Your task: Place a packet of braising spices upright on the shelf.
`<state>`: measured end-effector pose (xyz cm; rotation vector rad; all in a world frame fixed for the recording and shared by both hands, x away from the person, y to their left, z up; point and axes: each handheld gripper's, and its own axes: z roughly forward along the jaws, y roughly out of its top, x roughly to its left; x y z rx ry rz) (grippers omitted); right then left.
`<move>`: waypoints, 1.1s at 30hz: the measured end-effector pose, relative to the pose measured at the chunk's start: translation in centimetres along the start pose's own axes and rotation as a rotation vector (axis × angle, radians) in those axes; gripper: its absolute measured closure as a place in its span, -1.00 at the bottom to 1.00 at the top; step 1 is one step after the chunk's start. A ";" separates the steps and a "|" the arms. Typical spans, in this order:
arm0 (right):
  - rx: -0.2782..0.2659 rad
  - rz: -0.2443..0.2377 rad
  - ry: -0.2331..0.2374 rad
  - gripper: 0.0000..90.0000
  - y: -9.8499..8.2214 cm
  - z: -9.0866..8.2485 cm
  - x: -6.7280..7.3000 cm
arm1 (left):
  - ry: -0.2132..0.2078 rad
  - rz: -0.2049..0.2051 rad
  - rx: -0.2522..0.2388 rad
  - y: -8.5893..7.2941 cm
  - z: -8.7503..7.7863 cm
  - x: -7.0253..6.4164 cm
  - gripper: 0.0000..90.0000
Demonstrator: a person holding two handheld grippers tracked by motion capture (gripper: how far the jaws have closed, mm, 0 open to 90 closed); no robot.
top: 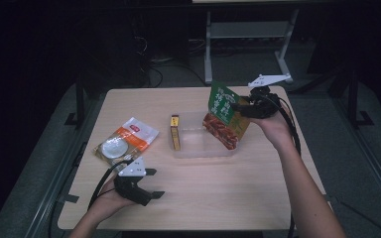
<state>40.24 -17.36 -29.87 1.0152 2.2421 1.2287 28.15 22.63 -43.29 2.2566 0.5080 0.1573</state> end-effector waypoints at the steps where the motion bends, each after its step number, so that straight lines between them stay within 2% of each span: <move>1: -0.005 -0.004 -0.011 -0.01 -0.2 -0.1 0.0 | 0.001 -0.004 0.005 0.0 0.0 0.1 -0.63; 4: 0.010 0.011 -0.030 -0.24 -0.6 -0.5 -0.3 | 0.002 -0.016 0.010 -0.1 -0.1 0.2 -0.64; 7: -0.033 0.027 -0.022 -0.37 -1.3 -1.1 -0.7 | 0.005 -0.041 0.005 -0.2 -0.2 0.3 -0.67; 8: -0.037 0.037 -0.018 -0.41 -1.5 -1.3 -0.7 | 0.008 -0.037 0.013 -0.2 -0.3 0.5 -0.69; 9: -0.041 0.043 -0.017 -0.45 -1.8 -1.5 -0.8 | 0.008 -0.051 0.015 -0.2 -0.3 0.5 -0.69; 20: -0.044 0.053 0.032 -0.53 -6.2 -3.1 -1.0 | 0.040 -0.102 0.010 -0.5 -1.5 1.7 -0.72; 25: -0.008 0.044 0.039 -0.58 -8.1 -3.5 -0.5 | 0.053 -0.117 0.000 -0.7 -1.9 1.9 -0.71; 29: 0.015 0.036 0.055 -0.58 -9.6 -3.6 0.1 | 0.057 -0.102 0.032 -1.5 -2.1 1.8 -0.70; 30: 0.020 0.036 0.058 -0.58 -10.0 -3.6 0.3 | 0.057 -0.114 0.036 -1.7 -2.1 1.7 -0.70; 33: 0.042 0.036 0.068 -0.58 -11.1 -3.2 0.9 | 0.067 -0.116 0.047 -2.4 -2.6 1.7 -0.70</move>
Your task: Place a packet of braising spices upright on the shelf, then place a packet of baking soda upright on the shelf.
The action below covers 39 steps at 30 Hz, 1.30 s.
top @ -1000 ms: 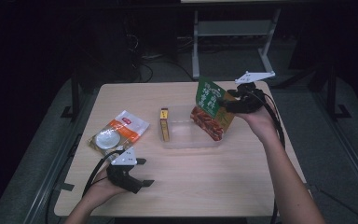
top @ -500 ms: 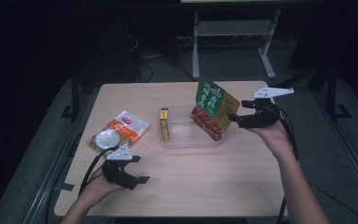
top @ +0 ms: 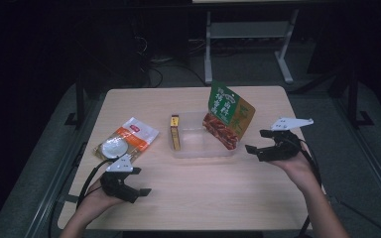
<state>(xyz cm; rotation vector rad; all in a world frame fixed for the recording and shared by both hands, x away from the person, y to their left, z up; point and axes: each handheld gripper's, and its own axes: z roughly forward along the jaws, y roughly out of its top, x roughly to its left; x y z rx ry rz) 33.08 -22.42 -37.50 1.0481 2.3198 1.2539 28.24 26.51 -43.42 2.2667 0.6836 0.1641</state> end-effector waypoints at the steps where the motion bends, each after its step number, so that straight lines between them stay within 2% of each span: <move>1: 0.007 -0.002 0.005 -0.58 -0.4 0.2 0.2 | 0.001 -0.007 0.001 -0.3 -0.2 0.0 -0.70; 5: 0.024 -0.009 0.025 -0.58 -1.8 0.8 1.1 | 0.017 -0.037 -0.003 -1.3 -0.9 0.1 -0.70; 10: 0.055 -0.006 0.056 -0.59 -3.6 1.7 2.0 | 0.031 -0.052 -0.007 -1.5 -1.1 0.4 -0.70; 15: 0.106 -0.005 0.067 -0.59 -5.2 2.2 2.9 | 0.048 -0.039 0.010 -1.6 -1.2 0.6 -0.70; 16: 0.111 0.002 0.075 -0.59 -5.6 2.2 3.2 | 0.055 -0.052 0.004 -1.6 -1.2 0.6 -0.70; 17: 0.118 0.007 0.085 -0.59 -5.9 2.2 3.4 | 0.061 -0.042 0.012 -1.6 -1.3 0.7 -0.70; 18: 0.125 -0.002 0.086 -0.59 -6.2 2.1 3.6 | 0.066 -0.053 0.003 -1.6 -1.3 0.7 -0.70; 20: 0.125 -0.005 0.086 -0.59 -6.5 1.8 3.9 | 0.084 -0.043 0.004 -1.6 -1.4 1.0 -0.70; 24: 0.108 0.025 0.092 -0.59 -7.4 1.3 4.3 | 0.126 -0.035 0.017 -1.2 -1.5 1.4 -0.70; 26: 0.104 0.031 0.096 -0.59 -7.8 1.0 4.4 | 0.144 -0.031 0.016 -1.1 -1.5 1.7 -0.70; 32: 0.103 0.015 0.088 -0.59 -8.0 1.1 4.2 | 0.187 -0.059 0.013 -0.6 -1.9 3.3 -0.70; 37: 0.124 -0.010 0.083 -0.59 -8.1 1.4 4.3 | 0.237 -0.092 -0.011 0.1 -2.7 5.2 -0.70; 39: 0.125 -0.016 0.082 -0.59 -8.1 1.5 4.4 | 0.256 -0.092 -0.017 0.4 -3.1 6.2 -0.70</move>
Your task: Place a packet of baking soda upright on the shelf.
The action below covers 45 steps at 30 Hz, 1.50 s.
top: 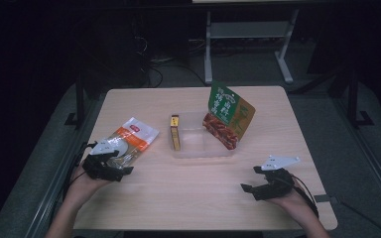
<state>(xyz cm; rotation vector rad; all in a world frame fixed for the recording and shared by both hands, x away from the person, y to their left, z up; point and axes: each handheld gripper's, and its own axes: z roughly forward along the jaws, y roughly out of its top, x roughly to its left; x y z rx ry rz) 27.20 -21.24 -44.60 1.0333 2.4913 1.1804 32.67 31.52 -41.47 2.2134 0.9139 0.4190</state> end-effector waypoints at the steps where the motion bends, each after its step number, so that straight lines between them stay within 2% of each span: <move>1: -0.001 -0.001 0.001 -0.59 0.0 0.0 0.0 | 0.011 -0.005 -0.001 0.2 0.0 0.5 -0.70; 6: 0.004 -0.004 0.004 -0.59 0.0 0.2 0.0 | 0.057 -0.045 -0.020 0.7 0.4 3.0 -0.70; 12: 0.009 -0.011 0.006 -0.59 0.0 0.3 -0.1 | 0.083 -0.077 -0.013 0.6 1.4 5.8 -0.71; 14: 0.011 -0.014 0.008 -0.58 0.0 0.4 0.0 | 0.092 -0.092 -0.030 0.4 1.8 6.6 -0.71; 16: 0.015 -0.012 0.010 -0.58 0.0 0.4 0.0 | 0.102 -0.119 -0.018 0.1 2.1 7.4 -0.71; 18: 0.020 -0.016 0.009 -0.58 0.0 0.5 0.1 | 0.109 -0.129 0.014 0.0 2.5 8.2 -0.71; 20: 0.024 -0.021 0.008 -0.58 0.0 0.5 0.0 | 0.110 -0.156 0.017 -0.2 2.8 8.8 -0.70; 23: 0.028 -0.024 0.006 -0.58 0.0 0.5 0.0 | 0.111 -0.172 0.032 -0.3 3.3 9.6 -0.69; 25: 0.029 -0.023 0.007 -0.58 0.0 0.5 0.1 | 0.115 -0.181 0.058 -0.5 3.7 10.0 -0.69; 29: 0.031 -0.024 0.010 -0.57 0.0 0.6 0.1 | 0.085 -0.196 0.096 -0.9 4.5 10.2 -0.59; 31: 0.032 -0.027 0.009 -0.56 0.1 0.7 0.1 | 0.066 -0.222 0.086 -1.0 4.7 10.3 -0.55; 33: 0.039 -0.030 0.008 -0.56 0.0 0.7 0.1 | 0.052 -0.227 0.085 -1.0 4.6 10.3 -0.43; 36: 0.044 -0.031 0.008 -0.56 0.0 0.8 0.0 | 0.046 -0.244 0.085 -1.1 4.7 10.4 -0.37; 39: 0.043 -0.033 0.009 -0.56 0.0 0.8 0.0 | 0.038 -0.262 0.078 -1.3 4.7 10.6 -0.22; 42: 0.042 -0.030 0.008 -0.56 0.1 0.8 0.1 | 0.039 -0.258 0.076 -1.3 4.5 10.6 -0.03; 45: 0.044 -0.032 0.007 -0.56 0.1 0.8 0.0 | 0.038 -0.245 0.082 -1.2 4.3 10.5 0.25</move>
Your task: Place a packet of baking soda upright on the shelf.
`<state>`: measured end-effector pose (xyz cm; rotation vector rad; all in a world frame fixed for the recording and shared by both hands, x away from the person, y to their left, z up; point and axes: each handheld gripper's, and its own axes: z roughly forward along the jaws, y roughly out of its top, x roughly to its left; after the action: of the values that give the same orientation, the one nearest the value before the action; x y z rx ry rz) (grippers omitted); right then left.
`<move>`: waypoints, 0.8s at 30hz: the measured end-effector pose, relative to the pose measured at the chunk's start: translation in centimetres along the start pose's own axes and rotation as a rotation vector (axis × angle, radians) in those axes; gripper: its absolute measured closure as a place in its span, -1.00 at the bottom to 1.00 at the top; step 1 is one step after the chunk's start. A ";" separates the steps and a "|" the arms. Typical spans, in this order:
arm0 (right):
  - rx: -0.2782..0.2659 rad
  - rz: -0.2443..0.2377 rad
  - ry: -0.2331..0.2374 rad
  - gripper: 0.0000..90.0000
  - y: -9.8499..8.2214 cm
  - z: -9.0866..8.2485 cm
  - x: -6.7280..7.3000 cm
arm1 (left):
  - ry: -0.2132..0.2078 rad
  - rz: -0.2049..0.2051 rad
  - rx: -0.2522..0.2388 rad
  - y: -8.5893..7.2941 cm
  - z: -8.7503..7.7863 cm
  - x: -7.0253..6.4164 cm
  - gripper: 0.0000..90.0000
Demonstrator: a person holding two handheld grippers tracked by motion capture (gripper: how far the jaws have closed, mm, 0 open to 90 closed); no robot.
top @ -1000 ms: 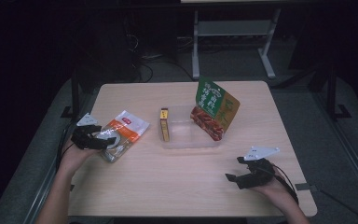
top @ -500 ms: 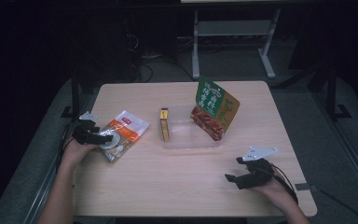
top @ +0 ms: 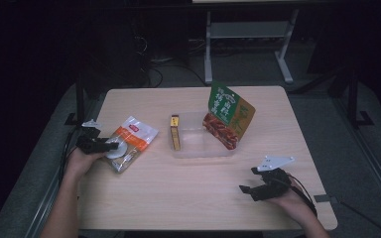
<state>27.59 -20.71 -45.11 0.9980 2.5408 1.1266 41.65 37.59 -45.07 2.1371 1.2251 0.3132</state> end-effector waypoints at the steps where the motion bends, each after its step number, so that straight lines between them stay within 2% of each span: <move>1: -0.001 0.003 0.000 -0.56 0.0 0.0 0.0 | -0.001 -0.001 -0.004 -0.1 0.0 -0.1 0.33; 3: -0.001 0.005 0.000 -0.55 0.0 0.0 0.0 | -0.011 0.011 -0.009 -0.2 -0.2 0.0 0.53; 5: -0.002 0.000 0.000 -0.55 0.0 0.0 0.0 | -0.026 0.002 -0.011 -0.3 -0.4 -0.1 0.72; 8: -0.001 0.000 0.001 -0.55 0.0 0.0 0.0 | -0.045 0.013 -0.006 -0.3 -0.5 -0.2 0.91; 10: -0.001 0.000 0.002 -0.55 0.1 0.0 0.0 | -0.037 0.021 -0.005 -0.4 -0.6 -0.3 0.93; 15: 0.002 0.021 0.021 -0.54 0.0 0.0 -0.2 | -0.041 -0.007 -0.031 -0.7 -1.1 -0.4 0.96; 16: 0.007 0.036 0.021 -0.54 0.1 -0.1 -0.2 | -0.047 -0.018 -0.043 -0.7 -1.4 -0.4 0.97; 17: 0.000 0.016 0.017 -0.54 0.1 -0.1 -0.3 | -0.048 -0.015 -0.055 -0.6 -1.7 -0.5 0.97; 18: 0.004 0.026 0.015 -0.53 0.1 -0.1 -0.2 | -0.046 -0.019 -0.073 -0.5 -2.0 -0.7 0.97; 21: 0.002 0.022 0.016 -0.49 0.2 -0.1 -0.1 | -0.038 -0.009 -0.103 -0.2 -2.9 -1.3 0.98; 24: 0.006 0.019 0.022 -0.48 0.2 -0.1 0.0 | -0.036 -0.001 -0.154 0.0 -4.0 -2.2 0.98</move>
<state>27.64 -20.70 -44.93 1.0194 2.5580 1.1421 38.50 37.42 -41.74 2.0017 1.1444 0.3552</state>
